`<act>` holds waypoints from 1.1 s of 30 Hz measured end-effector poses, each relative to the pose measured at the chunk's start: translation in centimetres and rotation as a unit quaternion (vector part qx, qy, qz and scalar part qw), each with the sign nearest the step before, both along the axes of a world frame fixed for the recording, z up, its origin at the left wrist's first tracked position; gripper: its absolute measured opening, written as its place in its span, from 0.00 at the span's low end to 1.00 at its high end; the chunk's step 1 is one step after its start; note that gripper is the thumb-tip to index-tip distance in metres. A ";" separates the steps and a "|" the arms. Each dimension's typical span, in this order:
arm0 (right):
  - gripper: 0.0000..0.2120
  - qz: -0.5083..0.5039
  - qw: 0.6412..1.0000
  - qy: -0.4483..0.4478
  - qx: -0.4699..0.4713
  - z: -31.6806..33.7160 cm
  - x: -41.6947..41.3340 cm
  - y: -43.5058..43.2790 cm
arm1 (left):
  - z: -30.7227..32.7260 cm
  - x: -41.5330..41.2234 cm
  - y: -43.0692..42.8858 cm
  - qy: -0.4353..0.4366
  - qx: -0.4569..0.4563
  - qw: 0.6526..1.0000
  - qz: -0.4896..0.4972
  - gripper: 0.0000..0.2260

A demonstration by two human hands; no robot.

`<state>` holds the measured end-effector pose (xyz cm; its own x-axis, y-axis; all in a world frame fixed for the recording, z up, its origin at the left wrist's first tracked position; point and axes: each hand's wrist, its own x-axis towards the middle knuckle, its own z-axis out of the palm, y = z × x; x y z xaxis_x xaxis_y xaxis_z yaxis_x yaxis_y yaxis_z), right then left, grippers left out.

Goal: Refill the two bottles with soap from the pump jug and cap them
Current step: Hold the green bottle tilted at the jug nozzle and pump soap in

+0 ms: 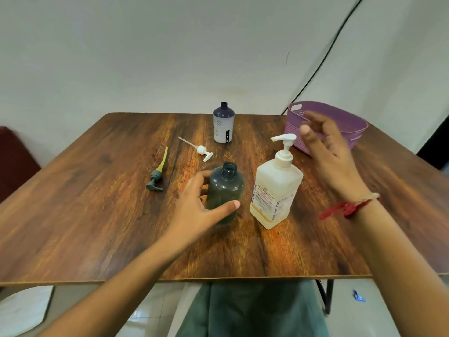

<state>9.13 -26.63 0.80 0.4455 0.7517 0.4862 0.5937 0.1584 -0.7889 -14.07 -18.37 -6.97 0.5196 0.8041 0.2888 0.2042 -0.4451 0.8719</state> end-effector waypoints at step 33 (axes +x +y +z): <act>0.14 0.121 0.922 -0.039 -0.365 5.4 0.0 9.2 | 3.0 4.8 1.0 -0.012 0.064 0.998 0.010 0.29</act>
<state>9.18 -17.40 6.21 0.2058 0.9646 -0.1652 0.6705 -0.2619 -0.6942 -9.25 -17.33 -3.99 0.4949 0.7702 0.4022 0.1942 -0.5492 0.8128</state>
